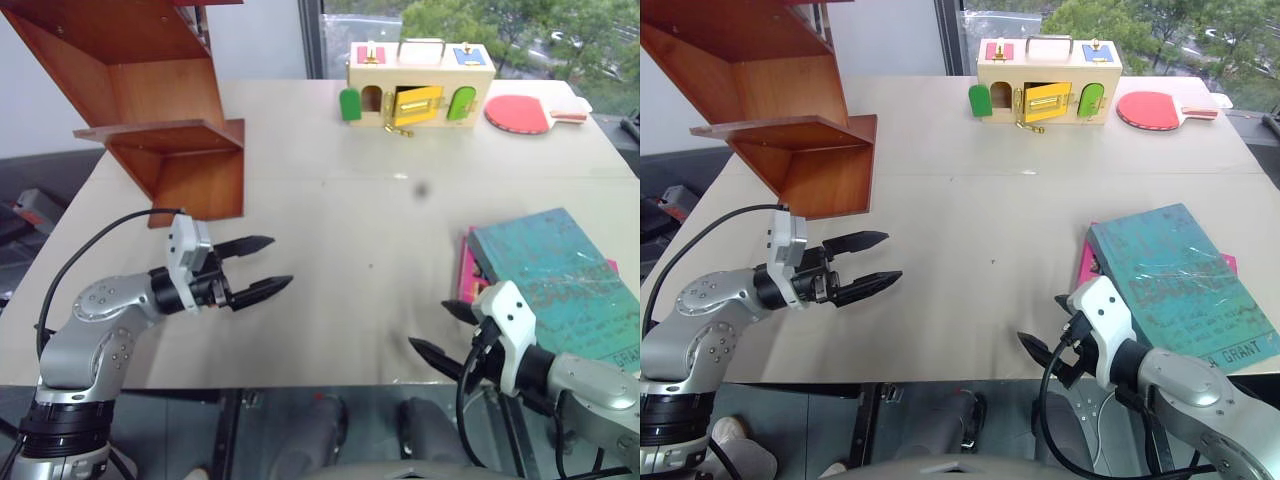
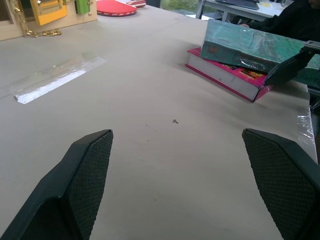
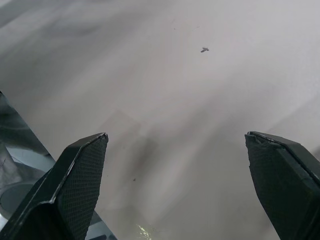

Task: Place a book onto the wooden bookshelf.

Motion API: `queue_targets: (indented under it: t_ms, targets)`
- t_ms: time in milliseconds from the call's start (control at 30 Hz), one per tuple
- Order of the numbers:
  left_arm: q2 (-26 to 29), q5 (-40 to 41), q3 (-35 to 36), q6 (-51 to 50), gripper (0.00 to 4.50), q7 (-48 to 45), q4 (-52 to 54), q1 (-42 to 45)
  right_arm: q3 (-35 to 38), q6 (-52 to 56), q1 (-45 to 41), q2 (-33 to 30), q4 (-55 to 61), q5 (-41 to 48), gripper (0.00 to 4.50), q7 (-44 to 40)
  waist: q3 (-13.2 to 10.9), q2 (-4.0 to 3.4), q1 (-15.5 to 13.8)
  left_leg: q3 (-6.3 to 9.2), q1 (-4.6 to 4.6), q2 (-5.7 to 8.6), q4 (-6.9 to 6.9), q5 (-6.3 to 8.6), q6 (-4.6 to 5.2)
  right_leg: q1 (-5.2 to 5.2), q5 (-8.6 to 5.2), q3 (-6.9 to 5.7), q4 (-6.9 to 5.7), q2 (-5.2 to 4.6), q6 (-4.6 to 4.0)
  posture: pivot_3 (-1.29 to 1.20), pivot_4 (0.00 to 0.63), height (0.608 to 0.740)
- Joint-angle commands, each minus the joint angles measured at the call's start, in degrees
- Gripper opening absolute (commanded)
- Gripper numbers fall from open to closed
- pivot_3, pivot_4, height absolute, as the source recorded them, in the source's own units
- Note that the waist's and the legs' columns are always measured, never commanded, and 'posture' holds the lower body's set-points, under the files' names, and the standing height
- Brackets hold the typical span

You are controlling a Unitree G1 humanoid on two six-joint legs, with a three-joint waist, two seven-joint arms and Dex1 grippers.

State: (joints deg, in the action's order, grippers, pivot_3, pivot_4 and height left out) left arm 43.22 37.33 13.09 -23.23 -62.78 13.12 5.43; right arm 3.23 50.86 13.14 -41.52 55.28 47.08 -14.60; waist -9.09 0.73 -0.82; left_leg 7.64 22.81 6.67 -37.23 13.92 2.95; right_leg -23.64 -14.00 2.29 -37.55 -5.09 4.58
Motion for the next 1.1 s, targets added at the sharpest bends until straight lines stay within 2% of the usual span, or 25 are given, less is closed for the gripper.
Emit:
queue_targets:
  t_ms: [33,167,233,267,367,400,567,700,800,933,1100]
  targets:
    - [0.7,0.4,1.3,0.9,4.33,-0.4,1.0,1.1,0.6,-1.7,-0.4,0.2,1.2,-0.7,4.50,-0.7,0.0,0.00,0.0,0.00,0.00,0.00,0.00,0.00,0.00,0.00,0.00,0.00,0.00,0.00,0.00,0.00,0.150,0.740]
    - [0.1,1.2,-0.4,0.8,4.33,-1.7,2.3,2.3,1.0,-3.1,-0.5,0.6,1.6,-1.8,4.50,-1.4,0.0,0.00,0.0,0.00,0.00,0.00,0.00,0.00,0.00,0.00,0.00,-0.01,-0.01,0.00,0.00,0.00,0.150,0.740]
    - [-0.3,2.7,-1.7,0.9,4.33,-4.2,3.8,2.9,3.2,-3.3,-1.9,1.1,2.5,1.0,4.50,-1.1,0.0,0.00,0.0,-0.01,0.00,0.00,0.00,-0.01,-0.01,0.00,0.00,0.01,0.00,0.01,0.00,0.00,0.150,0.740]
    - [-0.5,2.9,-3.0,1.6,4.44,-6.1,4.6,3.4,6.5,-3.5,-3.7,2.2,1.5,4.5,4.24,1.1,0.0,0.00,0.0,0.00,0.00,0.00,0.00,0.00,-0.01,0.00,0.00,0.01,0.00,0.00,0.00,0.00,0.150,0.740]
    - [-1.6,3.5,-6.4,2.6,4.50,-9.6,6.2,5.3,16.4,-2.0,-7.6,1.1,-2.3,8.3,3.26,5.9,0.0,-0.01,0.0,-0.03,0.00,0.02,-0.02,0.00,0.00,0.01,0.01,0.04,0.00,-0.02,0.00,0.00,0.150,0.740]
    - [-2.0,3.6,-7.3,2.5,4.50,-10.2,6.4,6.1,19.5,-0.9,-8.5,0.1,-3.9,8.2,2.81,7.0,0.0,0.01,-0.1,-0.03,0.00,0.04,-0.05,0.00,0.00,0.04,0.01,0.03,0.00,-0.03,0.00,0.00,0.150,0.740]
    - [-4.2,4.4,-11.4,2.3,4.50,-13.1,6.6,10.2,35.9,5.0,-3.5,-9.7,-13.8,1.3,0.17,5.3,0.0,-0.02,-0.4,0.00,0.05,0.09,0.02,-0.10,-0.16,0.03,0.00,-0.02,0.03,-0.02,-0.01,0.00,0.150,0.740]
    - [-5.4,2.8,-14.0,3.8,4.50,-14.7,6.1,11.3,43.0,7.0,4.4,-14.8,-21.8,-8.5,0.07,2.5,0.0,-0.08,-0.2,-0.05,0.07,0.08,0.09,-0.14,-0.21,0.02,-0.01,0.04,0.10,0.00,-0.02,0.00,0.150,0.740]
    - [-5.7,2.1,-14.9,4.5,4.50,-15.2,5.6,11.6,45.3,7.3,4.9,-15.3,-28.0,-12.1,0.07,1.3,0.0,-0.09,0.4,-0.21,0.02,0.03,0.08,-0.13,-0.18,0.03,0.00,0.19,0.10,0.01,-0.01,0.00,0.150,0.740]
    - [-5.9,1.9,-15.2,4.7,4.50,-15.5,4.9,12.2,40.7,4.4,4.9,-16.8,-39.5,-17.0,0.07,-3.9,0.0,-0.12,0.2,-0.29,-0.06,0.00,0.02,0.00,0.06,0.06,0.00,0.23,-0.01,0.01,0.00,0.00,0.150,0.740]
    - [-5.5,1.4,-15.3,5.3,4.50,-16.2,4.3,12.7,31.7,1.0,-4.6,-14.9,-53.2,-17.7,0.07,-10.1,0.0,-0.21,0.5,-0.35,-0.08,-0.05,-0.06,0.01,0.07,0.10,0.00,0.25,-0.03,0.06,0.00,0.00,0.150,0.740]
